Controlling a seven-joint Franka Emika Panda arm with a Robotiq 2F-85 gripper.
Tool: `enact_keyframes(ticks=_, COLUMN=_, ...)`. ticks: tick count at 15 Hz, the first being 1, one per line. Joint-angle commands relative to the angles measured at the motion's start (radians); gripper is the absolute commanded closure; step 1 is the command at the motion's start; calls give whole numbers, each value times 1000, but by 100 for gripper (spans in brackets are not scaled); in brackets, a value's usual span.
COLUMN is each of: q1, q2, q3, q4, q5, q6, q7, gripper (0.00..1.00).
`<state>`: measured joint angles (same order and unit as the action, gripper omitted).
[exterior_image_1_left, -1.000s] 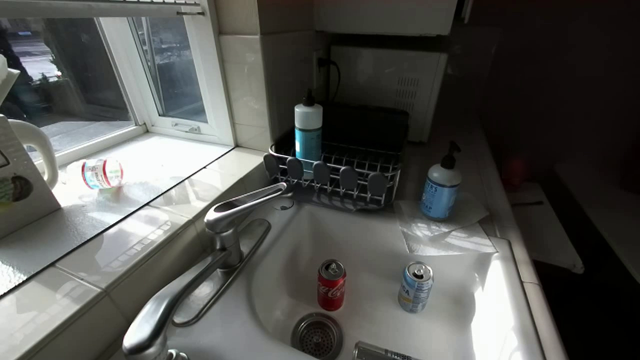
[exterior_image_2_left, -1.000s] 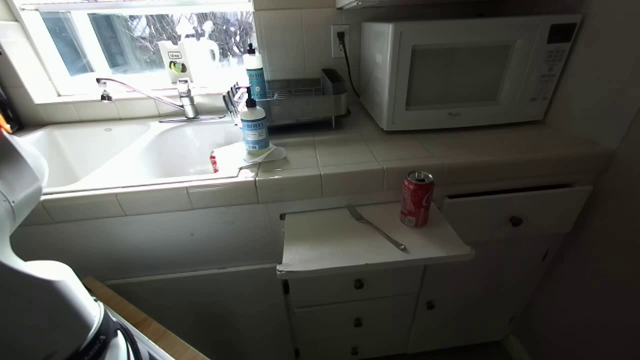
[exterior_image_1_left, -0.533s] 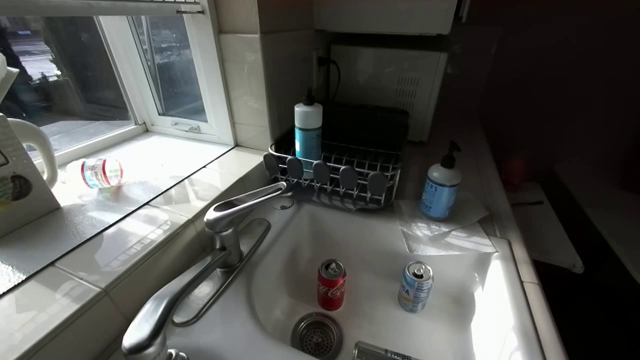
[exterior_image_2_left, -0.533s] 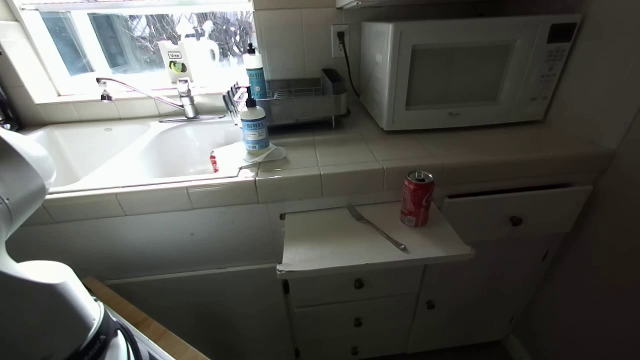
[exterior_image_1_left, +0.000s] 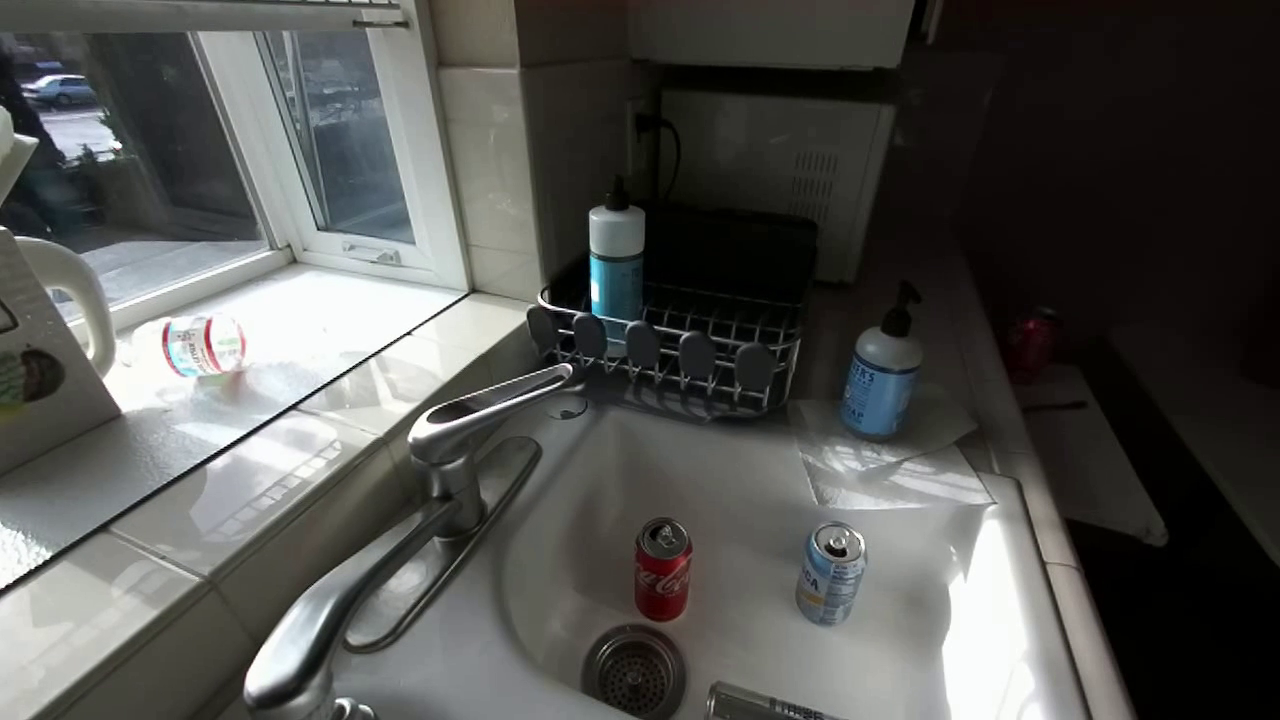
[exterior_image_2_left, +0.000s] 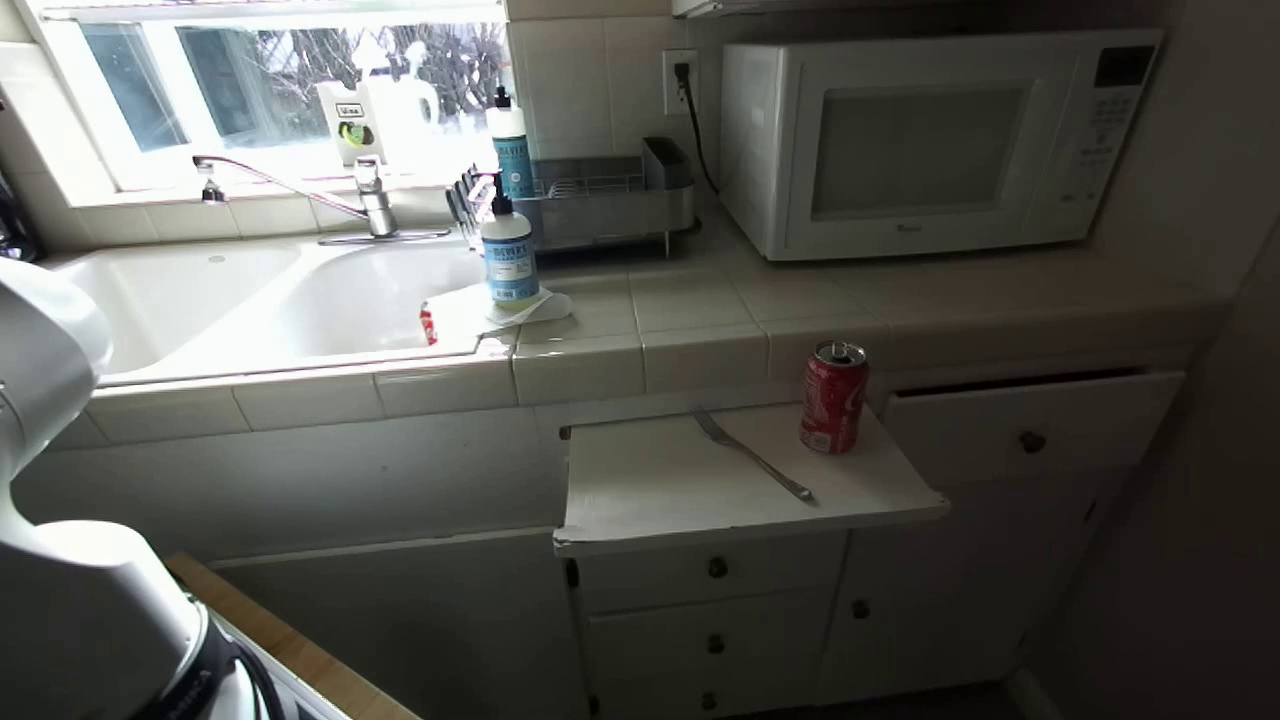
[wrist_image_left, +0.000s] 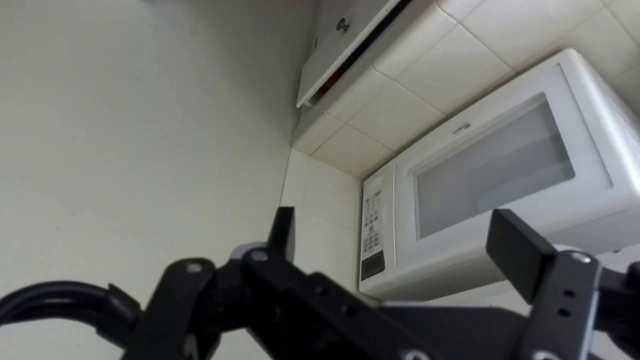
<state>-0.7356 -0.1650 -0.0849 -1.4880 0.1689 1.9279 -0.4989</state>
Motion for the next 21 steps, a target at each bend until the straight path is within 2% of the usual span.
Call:
enact_keyframes(ticks=1, q1=131, q2=-172, q3=-66, q4=-240, q5=-129, q6=69, q7=-114, gripper=0)
enact_keyframes(ticks=2, q1=158, q2=-201, q3=-69, q4=-288, q5=-166, q6=84, q7=-137, gripper=0)
enact_keyframes(ticks=3, q1=188, q2=-101, q3=-117, q4=-137, q5=-136, q6=32, q7=-71, gripper=0)
enact_keyframes(ticks=4, q1=225, q2=-133, q3=-130, q4=-182, q5=-165, q6=43, q7=-81, gripper=0)
enact_keyframes(ticks=6, q1=254, q2=-170, q3=-139, q4=-232, q5=-189, q6=52, q7=-87, gripper=0)
enact_keyframes(ticks=21, q1=259, q2=-181, q3=-145, q4=-248, q5=-193, q6=55, q7=-101, gripper=0)
